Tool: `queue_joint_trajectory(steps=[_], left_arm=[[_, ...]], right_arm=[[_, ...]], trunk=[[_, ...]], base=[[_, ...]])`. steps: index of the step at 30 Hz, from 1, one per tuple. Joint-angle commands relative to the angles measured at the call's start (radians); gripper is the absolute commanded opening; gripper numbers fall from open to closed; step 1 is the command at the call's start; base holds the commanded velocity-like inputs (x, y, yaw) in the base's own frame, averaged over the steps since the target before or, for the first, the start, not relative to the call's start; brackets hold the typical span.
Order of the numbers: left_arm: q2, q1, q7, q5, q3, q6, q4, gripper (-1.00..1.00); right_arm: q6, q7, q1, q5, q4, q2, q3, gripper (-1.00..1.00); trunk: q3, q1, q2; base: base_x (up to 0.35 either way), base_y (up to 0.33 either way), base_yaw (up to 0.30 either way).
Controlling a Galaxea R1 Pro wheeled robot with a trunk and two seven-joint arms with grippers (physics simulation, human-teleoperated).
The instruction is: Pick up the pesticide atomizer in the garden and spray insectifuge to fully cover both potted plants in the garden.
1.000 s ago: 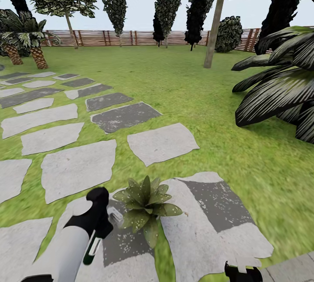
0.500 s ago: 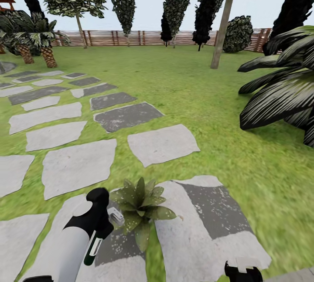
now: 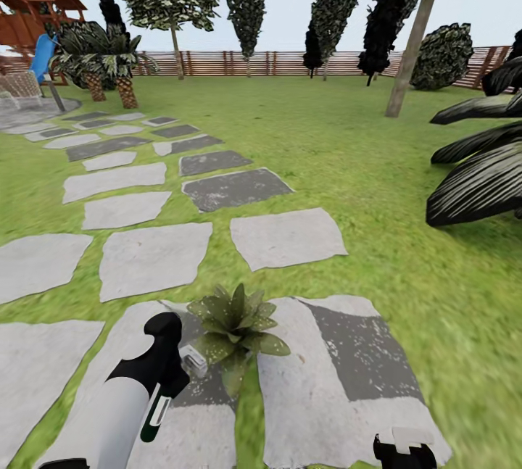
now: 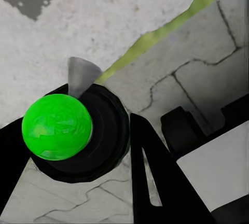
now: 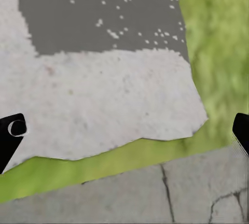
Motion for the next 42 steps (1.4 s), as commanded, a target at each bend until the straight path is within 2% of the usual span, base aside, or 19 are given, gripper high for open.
queue_joint_trajectory(steps=[1,8,13,16,17,19,22,24,27,29,31,33,42], left_arm=[[-0.001,-0.001,-0.01,-0.01,0.005,0.008,-0.001,-1.0],[0.0,0.003,-0.01,-0.009,0.007,0.008,0.004,-1.0],[0.002,0.034,-0.01,0.0,0.01,0.007,-0.003,-1.0],[0.012,0.059,-0.003,0.003,0.021,0.006,-0.005,-1.0],[0.015,0.07,0.009,0.003,0.032,0.006,-0.007,-1.0],[0.016,0.08,0.076,0.007,0.067,0.003,-0.008,-1.0],[0.016,0.082,0.105,0.048,0.104,0.0,-0.008,-1.0],[0.018,0.095,0.13,0.093,0.118,-0.002,-0.008,-1.0],[0.014,0.119,0.244,0.132,0.12,-0.004,-0.005,-1.0],[0.008,0.122,0.298,0.159,0.12,-0.005,0.0,-1.0],[0.005,0.123,0.319,0.197,0.117,-0.007,0.003,-1.0],[0.005,0.123,0.326,0.219,0.115,-0.008,0.003,-1.0],[-0.002,0.123,0.33,0.232,0.114,-0.009,-0.003,-1.0]], right_arm=[[-0.004,-0.004,-0.001,0.01,0.002,0.0,-0.008,1.0],[-0.004,-0.004,-0.001,0.01,0.002,0.0,-0.007,1.0],[-0.005,-0.003,-0.001,0.01,0.001,0.0,-0.009,1.0],[-0.005,-0.002,-0.001,0.011,0.001,-0.002,-0.008,1.0],[-0.004,-0.001,-0.001,0.012,0.001,-0.002,-0.008,1.0],[-0.004,-0.001,-0.001,0.013,0.002,-0.002,-0.007,1.0],[-0.005,-0.001,-0.001,0.013,0.001,-0.003,-0.007,1.0],[-0.005,-0.001,-0.001,0.012,0.002,-0.001,-0.007,1.0],[-0.005,-0.002,-0.001,0.011,0.002,0.002,-0.007,1.0],[-0.005,-0.003,-0.001,0.011,0.002,0.002,-0.007,1.0],[-0.005,-0.003,-0.001,0.011,0.002,0.001,-0.008,1.0],[-0.005,-0.003,-0.001,0.011,0.002,0.001,-0.007,1.0],[-0.005,-0.003,-0.001,0.012,0.002,0.001,-0.007,1.0]], trunk=[[-0.001,0.0,0.0],[-0.001,0.0,0.0],[-0.001,0.0,0.0],[-0.001,0.0,0.0],[-0.001,0.0,0.0],[-0.001,0.0,0.0],[-0.001,0.0,0.0],[-0.001,0.0,0.0],[-0.001,0.0,0.0],[-0.002,0.0,0.0],[-0.004,0.0,0.0],[-0.006,0.0,0.0],[-0.015,0.0,0.0]], base=[[-0.051,-0.27,0.277],[-0.008,-0.273,0.277],[-0.024,-0.273,0.182],[-0.14,-0.252,0.021],[-0.187,-0.207,0.006],[-0.055,-0.055,0.001],[-0.015,-0.015,0.0],[-0.002,-0.002,0.0],[0.0,0.0,0.04],[0.0,0.0,0.136],[0.0,0.0,0.169],[0.0,0.0,0.184],[0.0,0.0,0.191]])
